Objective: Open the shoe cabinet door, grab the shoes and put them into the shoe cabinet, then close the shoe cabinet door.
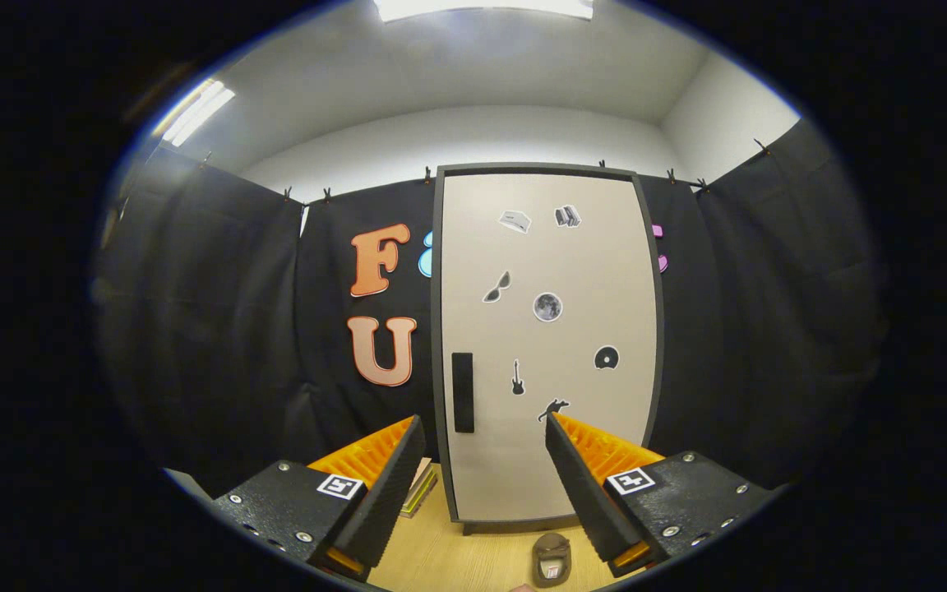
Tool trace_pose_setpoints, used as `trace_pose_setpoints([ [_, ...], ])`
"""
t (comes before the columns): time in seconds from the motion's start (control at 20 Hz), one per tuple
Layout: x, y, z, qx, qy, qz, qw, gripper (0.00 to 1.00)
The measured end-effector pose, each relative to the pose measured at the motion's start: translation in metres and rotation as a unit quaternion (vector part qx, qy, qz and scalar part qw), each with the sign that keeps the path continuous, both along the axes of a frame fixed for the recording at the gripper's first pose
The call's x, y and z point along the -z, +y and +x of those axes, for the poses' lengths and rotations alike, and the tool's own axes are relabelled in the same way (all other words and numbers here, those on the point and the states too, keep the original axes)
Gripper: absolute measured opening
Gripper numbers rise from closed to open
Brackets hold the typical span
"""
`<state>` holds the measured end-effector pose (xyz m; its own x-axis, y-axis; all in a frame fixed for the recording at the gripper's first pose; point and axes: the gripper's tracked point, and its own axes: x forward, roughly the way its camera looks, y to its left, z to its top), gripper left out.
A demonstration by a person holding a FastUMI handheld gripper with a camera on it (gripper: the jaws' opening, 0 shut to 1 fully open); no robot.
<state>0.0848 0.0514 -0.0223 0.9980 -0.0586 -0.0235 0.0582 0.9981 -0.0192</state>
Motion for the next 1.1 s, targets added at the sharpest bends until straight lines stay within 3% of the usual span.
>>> trace_pose_setpoints([
  [0.8,0.054,0.019,0.164,-0.04,0.024,-0.018,0.999,0.93],
  [1.1,0.066,0.021,0.201,-0.029,0.022,-0.031,0.999,0.89],
])
